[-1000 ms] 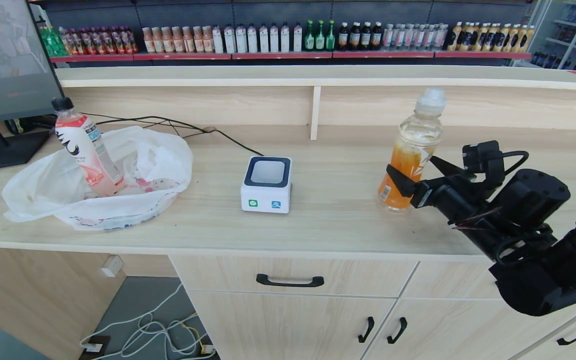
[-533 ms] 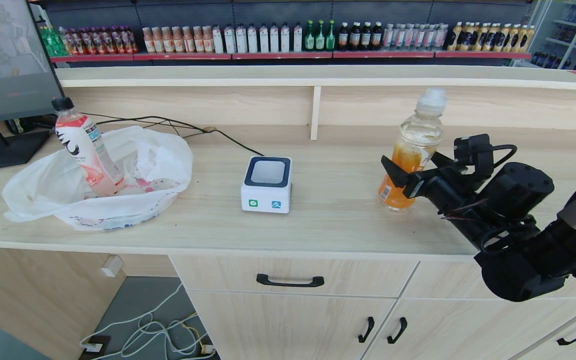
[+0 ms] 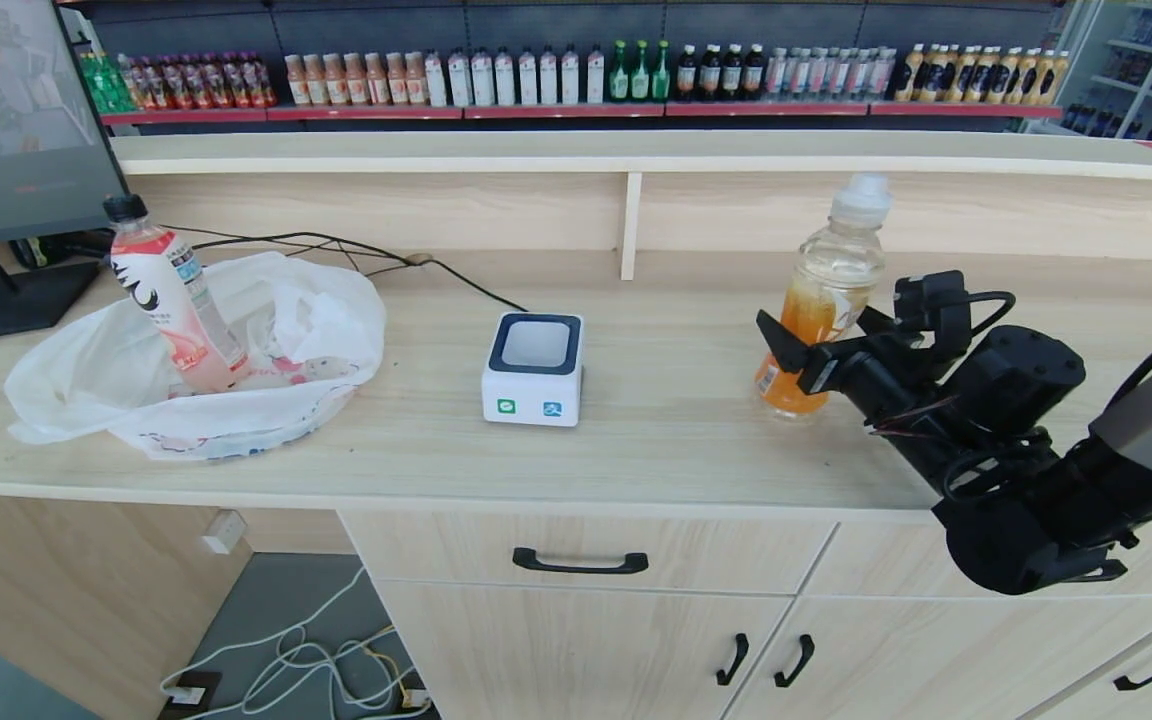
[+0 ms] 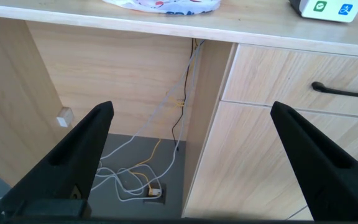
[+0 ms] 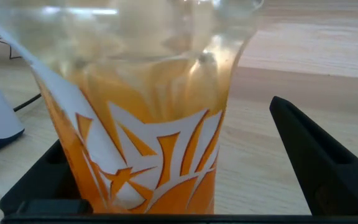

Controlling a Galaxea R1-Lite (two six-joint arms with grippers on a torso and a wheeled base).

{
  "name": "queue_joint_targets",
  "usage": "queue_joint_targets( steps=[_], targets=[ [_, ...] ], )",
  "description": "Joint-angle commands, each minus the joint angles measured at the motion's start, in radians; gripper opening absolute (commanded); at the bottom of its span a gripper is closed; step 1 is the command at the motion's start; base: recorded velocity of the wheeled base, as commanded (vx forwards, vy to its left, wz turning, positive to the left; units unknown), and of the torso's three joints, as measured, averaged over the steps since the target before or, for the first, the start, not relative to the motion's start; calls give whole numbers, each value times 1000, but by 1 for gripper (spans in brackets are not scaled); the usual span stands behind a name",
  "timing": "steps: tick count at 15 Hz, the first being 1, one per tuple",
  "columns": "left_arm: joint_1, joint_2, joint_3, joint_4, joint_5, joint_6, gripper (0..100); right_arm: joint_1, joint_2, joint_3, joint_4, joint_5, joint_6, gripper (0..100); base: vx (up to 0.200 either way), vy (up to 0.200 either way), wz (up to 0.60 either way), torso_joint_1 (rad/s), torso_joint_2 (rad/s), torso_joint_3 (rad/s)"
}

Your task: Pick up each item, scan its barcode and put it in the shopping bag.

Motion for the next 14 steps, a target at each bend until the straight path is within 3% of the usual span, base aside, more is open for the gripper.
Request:
queue_joint_targets(
  steps=[1, 4, 5, 14],
  targets=[
    [0, 0, 0, 0, 0, 0, 100, 5, 20, -16, -1, -5, -1, 100, 0, 0, 0, 0, 0, 0],
    [0, 0, 0, 0, 0, 0, 100, 5, 25, -15, -1, -5, -1, 100, 0, 0, 0, 0, 0, 0],
    [0, 0, 0, 0, 0, 0, 100, 5, 23, -16, -1, -5, -2, 0, 0, 0, 0, 0, 0, 0],
    [0, 0, 0, 0, 0, -1, 100, 5, -37, 18, -1, -5, -1, 0, 0, 0, 0, 0, 0, 0]
  ],
)
